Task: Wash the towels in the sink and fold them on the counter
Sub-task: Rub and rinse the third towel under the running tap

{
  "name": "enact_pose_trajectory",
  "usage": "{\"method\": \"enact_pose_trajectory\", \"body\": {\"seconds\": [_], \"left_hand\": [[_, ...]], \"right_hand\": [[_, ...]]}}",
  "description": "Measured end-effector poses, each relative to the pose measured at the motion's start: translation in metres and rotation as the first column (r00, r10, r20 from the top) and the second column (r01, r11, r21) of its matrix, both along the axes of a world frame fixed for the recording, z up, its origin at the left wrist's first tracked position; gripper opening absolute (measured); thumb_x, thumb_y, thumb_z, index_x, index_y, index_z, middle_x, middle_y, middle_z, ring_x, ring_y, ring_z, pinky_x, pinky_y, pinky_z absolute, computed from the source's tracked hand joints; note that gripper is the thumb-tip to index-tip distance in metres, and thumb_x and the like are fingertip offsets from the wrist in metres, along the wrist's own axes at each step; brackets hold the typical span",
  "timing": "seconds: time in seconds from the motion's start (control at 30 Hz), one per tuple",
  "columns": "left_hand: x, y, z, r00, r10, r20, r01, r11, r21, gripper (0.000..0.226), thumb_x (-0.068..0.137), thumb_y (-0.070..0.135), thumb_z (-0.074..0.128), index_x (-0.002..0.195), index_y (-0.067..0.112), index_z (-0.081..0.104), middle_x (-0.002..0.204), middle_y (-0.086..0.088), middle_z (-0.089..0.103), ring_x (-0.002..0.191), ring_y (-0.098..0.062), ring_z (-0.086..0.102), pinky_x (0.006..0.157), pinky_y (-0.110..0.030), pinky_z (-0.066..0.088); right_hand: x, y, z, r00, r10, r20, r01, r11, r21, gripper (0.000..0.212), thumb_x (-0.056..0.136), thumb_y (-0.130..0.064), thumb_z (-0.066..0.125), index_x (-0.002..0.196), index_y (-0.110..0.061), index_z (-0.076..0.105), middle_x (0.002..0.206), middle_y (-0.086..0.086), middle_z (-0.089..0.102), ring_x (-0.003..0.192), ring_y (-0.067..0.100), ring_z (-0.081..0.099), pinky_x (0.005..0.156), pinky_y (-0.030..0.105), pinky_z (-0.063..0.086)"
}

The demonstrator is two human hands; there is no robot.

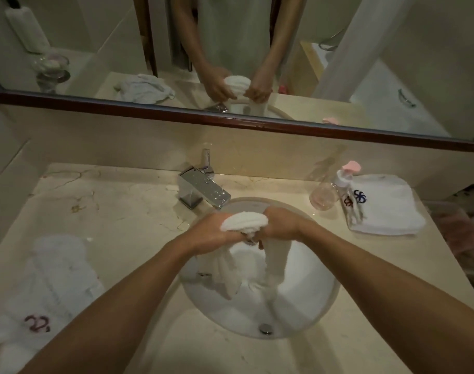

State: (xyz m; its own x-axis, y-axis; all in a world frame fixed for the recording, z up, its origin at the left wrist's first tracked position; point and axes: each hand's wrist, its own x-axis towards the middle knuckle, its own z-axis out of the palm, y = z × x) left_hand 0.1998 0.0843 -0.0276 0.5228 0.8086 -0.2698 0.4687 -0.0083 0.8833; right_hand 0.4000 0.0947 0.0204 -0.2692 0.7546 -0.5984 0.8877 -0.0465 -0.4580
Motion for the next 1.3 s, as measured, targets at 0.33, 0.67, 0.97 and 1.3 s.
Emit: {"method": "enact_pose_trajectory", "body": {"seconds": [0.33,0.67,0.97,1.3], "left_hand": [[0.018,0.002,-0.053,0.876,0.447,0.179,-0.445,0.894,-0.057,0.025,0.076,0.022,0.063,0.101,0.022,0.064,0.099,-0.001,0.067,0.080,0.016,0.062,0.075,-0.011,0.046],[0.003,-0.010,-0.105,0.602,0.777,0.183,-0.704,0.624,-0.339,0.041,0.077,0.027,0.061,0.118,0.030,0.064,0.106,0.006,0.072,0.102,-0.016,0.069,0.092,-0.042,0.055],[-0.018,-0.018,-0.129,0.675,0.721,0.155,-0.658,0.684,-0.314,0.100,0.057,0.043,0.072,0.149,0.033,0.033,0.140,0.003,0.055,0.126,-0.017,0.055,0.103,-0.047,0.048],[0.029,-0.003,-0.130,0.933,0.357,-0.036,-0.356,0.934,0.036,0.047,0.067,0.041,0.082,0.104,0.015,0.075,0.091,0.011,0.072,0.093,-0.008,0.064,0.074,-0.010,0.048]], "right_hand": [[-0.031,0.000,-0.026,0.964,-0.056,-0.261,0.078,0.994,0.075,0.028,0.078,-0.022,0.071,0.103,-0.009,0.068,0.086,0.002,0.066,0.074,0.016,0.058,0.064,0.028,0.044],[-0.064,0.044,-0.108,0.854,-0.267,-0.446,0.246,0.964,-0.104,0.021,0.084,0.011,0.060,0.088,-0.008,0.068,0.086,0.005,0.067,0.079,0.013,0.062,0.076,0.027,0.051],[-0.089,0.047,-0.108,0.876,-0.200,-0.440,0.254,0.965,0.066,0.034,0.073,-0.017,0.083,0.101,-0.022,0.064,0.101,0.002,0.070,0.098,0.020,0.066,0.087,0.033,0.054],[-0.021,0.006,-0.055,0.972,0.022,-0.233,0.038,0.967,0.252,0.020,0.072,-0.028,0.070,0.084,-0.022,0.055,0.075,-0.011,0.056,0.072,0.014,0.052,0.061,0.029,0.040]]}}
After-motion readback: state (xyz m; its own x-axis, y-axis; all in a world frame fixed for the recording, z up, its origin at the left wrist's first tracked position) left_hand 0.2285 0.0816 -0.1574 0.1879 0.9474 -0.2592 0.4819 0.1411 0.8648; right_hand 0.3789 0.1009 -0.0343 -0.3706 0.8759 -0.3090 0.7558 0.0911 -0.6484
